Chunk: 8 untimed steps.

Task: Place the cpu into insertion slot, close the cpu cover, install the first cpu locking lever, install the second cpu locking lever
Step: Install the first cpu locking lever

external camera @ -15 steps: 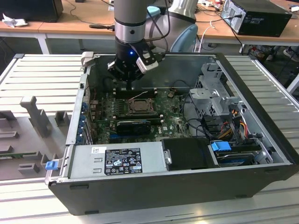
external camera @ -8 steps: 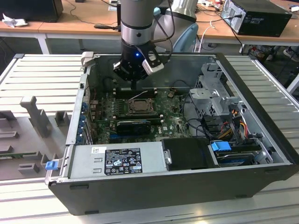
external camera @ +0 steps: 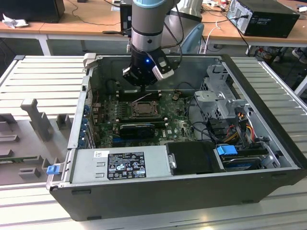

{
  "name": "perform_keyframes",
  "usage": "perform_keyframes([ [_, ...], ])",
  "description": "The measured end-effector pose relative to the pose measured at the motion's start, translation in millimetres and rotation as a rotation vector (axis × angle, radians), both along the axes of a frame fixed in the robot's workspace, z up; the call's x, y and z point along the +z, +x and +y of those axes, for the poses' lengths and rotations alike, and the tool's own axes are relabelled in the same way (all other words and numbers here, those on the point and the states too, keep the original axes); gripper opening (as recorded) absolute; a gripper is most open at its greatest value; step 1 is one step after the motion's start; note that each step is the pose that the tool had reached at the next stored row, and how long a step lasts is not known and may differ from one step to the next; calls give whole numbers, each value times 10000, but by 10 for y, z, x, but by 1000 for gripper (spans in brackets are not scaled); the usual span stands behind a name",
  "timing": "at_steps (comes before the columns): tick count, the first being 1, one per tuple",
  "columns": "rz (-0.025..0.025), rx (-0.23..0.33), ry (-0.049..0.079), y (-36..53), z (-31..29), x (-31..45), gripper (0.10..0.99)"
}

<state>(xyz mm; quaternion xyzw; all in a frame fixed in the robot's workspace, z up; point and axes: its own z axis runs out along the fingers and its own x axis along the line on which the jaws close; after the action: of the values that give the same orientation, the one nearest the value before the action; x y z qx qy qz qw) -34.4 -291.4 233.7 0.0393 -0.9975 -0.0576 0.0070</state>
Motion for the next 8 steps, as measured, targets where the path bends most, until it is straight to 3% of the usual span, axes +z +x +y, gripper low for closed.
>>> perform_keyframes([
  [8,0,1,0,136,43,-86,106],
])
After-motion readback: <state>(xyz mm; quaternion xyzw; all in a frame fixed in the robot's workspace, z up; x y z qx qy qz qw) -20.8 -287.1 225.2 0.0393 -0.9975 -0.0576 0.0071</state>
